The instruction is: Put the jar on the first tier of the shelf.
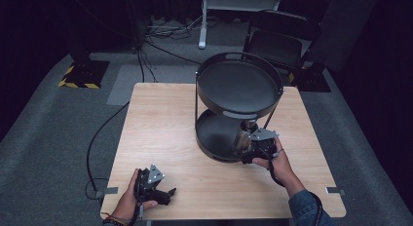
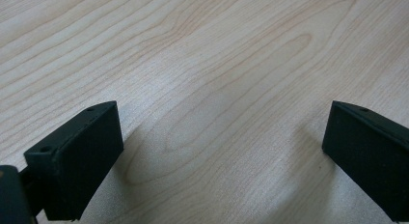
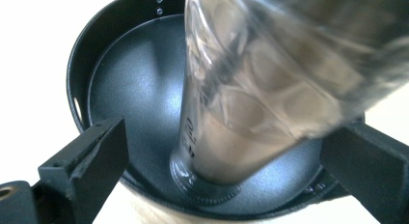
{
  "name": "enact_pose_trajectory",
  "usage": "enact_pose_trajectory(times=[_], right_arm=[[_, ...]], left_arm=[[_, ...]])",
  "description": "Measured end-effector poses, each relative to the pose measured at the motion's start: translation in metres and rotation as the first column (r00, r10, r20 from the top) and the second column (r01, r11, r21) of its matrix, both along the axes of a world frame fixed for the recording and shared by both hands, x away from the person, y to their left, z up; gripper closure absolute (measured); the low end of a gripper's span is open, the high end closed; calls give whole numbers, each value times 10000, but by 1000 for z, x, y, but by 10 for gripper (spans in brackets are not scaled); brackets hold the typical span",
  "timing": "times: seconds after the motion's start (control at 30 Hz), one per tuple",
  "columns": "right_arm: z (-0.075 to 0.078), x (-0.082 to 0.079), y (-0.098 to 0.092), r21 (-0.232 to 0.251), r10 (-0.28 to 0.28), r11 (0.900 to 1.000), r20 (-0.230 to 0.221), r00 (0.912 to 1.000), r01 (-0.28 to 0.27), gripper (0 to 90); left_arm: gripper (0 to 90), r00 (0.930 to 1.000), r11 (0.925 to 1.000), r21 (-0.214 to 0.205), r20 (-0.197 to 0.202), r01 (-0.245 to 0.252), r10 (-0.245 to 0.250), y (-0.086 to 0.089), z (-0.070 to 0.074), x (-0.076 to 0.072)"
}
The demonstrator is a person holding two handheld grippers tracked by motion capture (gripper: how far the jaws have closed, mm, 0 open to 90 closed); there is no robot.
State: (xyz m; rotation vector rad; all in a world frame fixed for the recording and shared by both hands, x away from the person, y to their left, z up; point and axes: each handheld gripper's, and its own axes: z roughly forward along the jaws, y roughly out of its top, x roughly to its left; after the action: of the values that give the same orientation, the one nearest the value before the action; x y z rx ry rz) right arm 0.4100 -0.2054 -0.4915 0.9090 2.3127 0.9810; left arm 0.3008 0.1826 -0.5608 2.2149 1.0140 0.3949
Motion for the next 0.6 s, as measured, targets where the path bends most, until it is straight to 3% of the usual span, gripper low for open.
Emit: enact_pose_trajectory(times=[0.37, 0.6], right_arm=[[7, -15, -17, -1251, 385, 9916, 434, 9983, -328, 32], [6, -25, -27, -1491, 470, 9881, 534, 9975, -386, 32]], left_arm=[[4, 10000, 10000, 4, 0, 3, -3, 0, 0, 0], [4, 10000, 10000, 3, -1, 1, -1, 0, 0, 0]])
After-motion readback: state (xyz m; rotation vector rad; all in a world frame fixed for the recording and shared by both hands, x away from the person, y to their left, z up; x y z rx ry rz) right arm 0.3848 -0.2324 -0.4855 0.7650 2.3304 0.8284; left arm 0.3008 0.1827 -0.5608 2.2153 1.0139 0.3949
